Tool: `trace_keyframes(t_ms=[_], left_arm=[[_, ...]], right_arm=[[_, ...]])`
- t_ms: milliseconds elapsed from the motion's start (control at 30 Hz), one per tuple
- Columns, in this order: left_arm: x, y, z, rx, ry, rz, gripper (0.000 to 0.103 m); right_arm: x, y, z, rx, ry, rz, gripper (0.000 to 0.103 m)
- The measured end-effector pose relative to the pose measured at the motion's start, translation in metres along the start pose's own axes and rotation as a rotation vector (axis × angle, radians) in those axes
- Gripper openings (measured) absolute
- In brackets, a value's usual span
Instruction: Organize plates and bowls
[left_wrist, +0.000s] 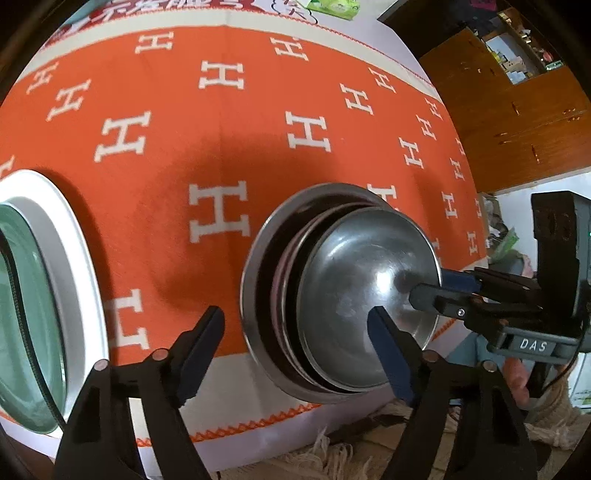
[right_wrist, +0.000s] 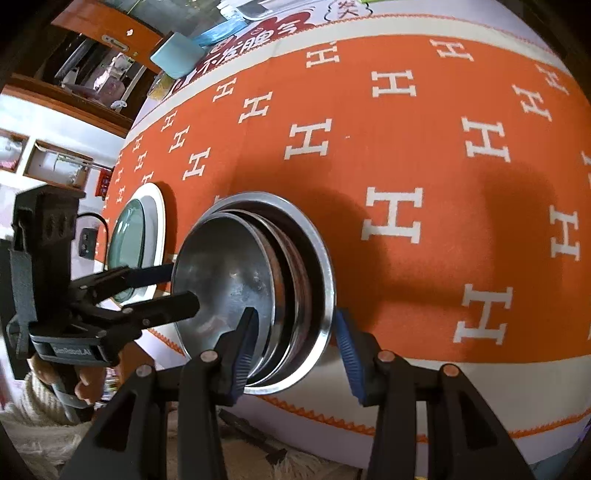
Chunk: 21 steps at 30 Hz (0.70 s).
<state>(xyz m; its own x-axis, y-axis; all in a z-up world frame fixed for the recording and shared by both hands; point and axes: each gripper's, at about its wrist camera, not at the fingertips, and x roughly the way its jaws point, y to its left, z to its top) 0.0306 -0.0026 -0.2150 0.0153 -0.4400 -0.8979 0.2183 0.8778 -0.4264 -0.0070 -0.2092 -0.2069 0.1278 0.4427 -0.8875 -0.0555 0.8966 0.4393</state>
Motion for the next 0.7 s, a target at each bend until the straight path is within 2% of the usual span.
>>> trace_keyframes(t_ms=[33, 100, 233, 300, 700], left_arm=[[0.0021, 0.0006, -0.0002, -0.004, 0.011, -0.008, 0.064], [0.0061, 0.0013, -0.001, -0.009, 0.039, -0.019, 0.057], [0.0074, -0.0002, -0.0031, 0.004, 0.045, 0.023, 0.045], [0.0072, 0.0003, -0.0033, 0.006, 0.049, 0.029, 0.045], [-0.0006, -0.0012, -0.0069, 0.007, 0.037, 0.062, 0.045]], right_arm=[[0.0014, -0.0022, 0.0005, 0.013, 0.012, 0.014, 0.043], [0.0033, -0.0047, 0.0002, 0.033, 0.028, 0.034, 0.042], [0.0041, -0.0039, -0.0005, 0.031, 0.035, 0.006, 0.033], [0.0038, -0.0047, 0.0, 0.038, 0.042, -0.009, 0.029], [0.0072, 0.0045, -0.0012, 0.023, 0.07, -0.074, 0.026]])
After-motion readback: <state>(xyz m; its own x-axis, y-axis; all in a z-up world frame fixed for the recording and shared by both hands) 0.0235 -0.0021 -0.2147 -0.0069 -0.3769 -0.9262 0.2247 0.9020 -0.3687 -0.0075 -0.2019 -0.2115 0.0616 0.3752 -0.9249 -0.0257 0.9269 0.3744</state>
